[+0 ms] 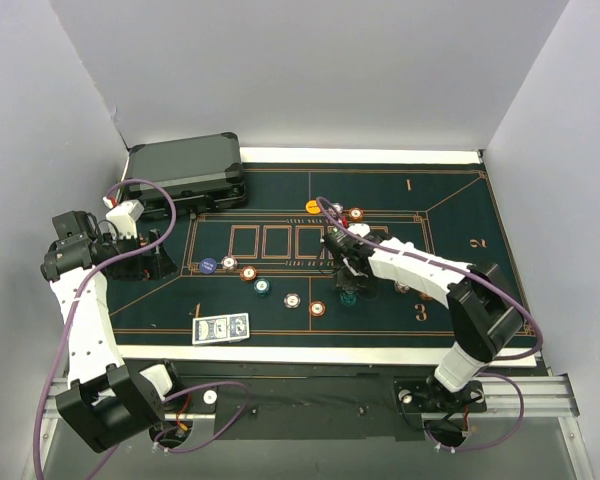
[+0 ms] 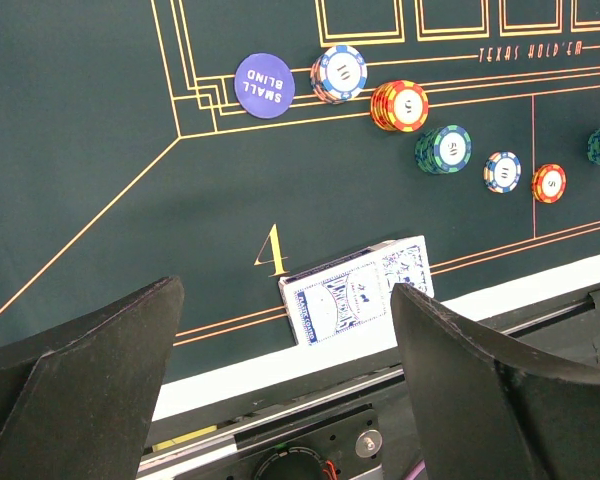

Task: Distribute texas hold em gaming equipment

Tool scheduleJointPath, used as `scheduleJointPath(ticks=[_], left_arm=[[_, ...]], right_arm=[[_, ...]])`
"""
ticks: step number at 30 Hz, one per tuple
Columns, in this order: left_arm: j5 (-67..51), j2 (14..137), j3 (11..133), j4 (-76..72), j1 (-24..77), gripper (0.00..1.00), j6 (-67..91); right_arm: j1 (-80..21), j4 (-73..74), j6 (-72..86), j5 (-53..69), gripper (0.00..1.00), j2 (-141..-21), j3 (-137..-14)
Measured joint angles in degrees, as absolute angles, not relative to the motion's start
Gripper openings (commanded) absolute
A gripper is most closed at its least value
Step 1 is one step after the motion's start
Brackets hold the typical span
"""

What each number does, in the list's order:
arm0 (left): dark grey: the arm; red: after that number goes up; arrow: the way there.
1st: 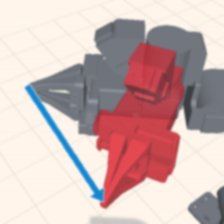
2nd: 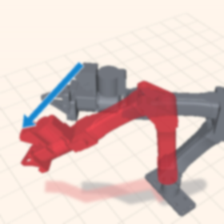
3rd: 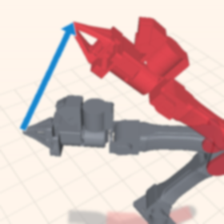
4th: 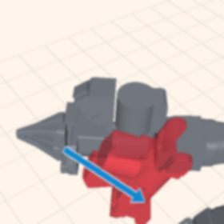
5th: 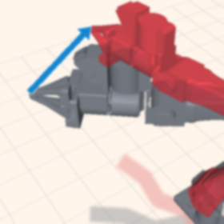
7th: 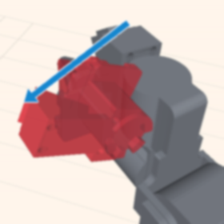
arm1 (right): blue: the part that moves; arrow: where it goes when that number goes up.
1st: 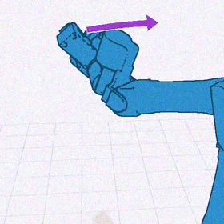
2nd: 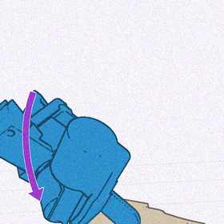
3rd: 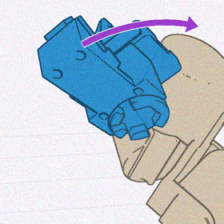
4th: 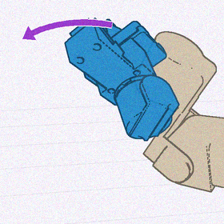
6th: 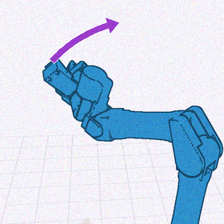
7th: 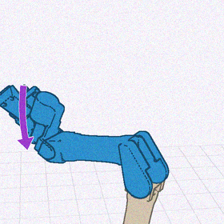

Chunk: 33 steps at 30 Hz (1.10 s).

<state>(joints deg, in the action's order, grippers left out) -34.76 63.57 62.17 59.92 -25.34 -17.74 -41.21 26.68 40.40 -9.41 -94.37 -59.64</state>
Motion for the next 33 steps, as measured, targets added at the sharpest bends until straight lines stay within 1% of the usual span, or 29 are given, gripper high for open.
scheduleJointPath(ticks=[7,13,23,28,33], left_arm=[[-34.76,63.79,62.17,59.9,-25.34,0.96,-17.72],[-34.76,64.29,62.17,59.86,-25.34,0.96,-17.72],[-34.79,65.73,62.17,59.64,-25.34,0.96,-17.58],[-34.76,66.94,62.17,59.22,-25.34,0.96,-17.61],[-34.74,67.61,62.17,58.81,-25.34,0.96,-17.65]], right_arm=[[-40.1,29.67,39.35,-9.39,0.35,-93.3,-65.47],[-33.89,32.14,37.65,-9.3,0.33,-95.64,-73.56],[-21.32,35.27,35.46,-9.5,0.33,-113.25,-95.98],[-17.06,36.36,35.48,-9.54,0.32,-121.4,-104.55],[-14.15,37.12,35.48,-9.54,0.32,-128.99,-109.78]])
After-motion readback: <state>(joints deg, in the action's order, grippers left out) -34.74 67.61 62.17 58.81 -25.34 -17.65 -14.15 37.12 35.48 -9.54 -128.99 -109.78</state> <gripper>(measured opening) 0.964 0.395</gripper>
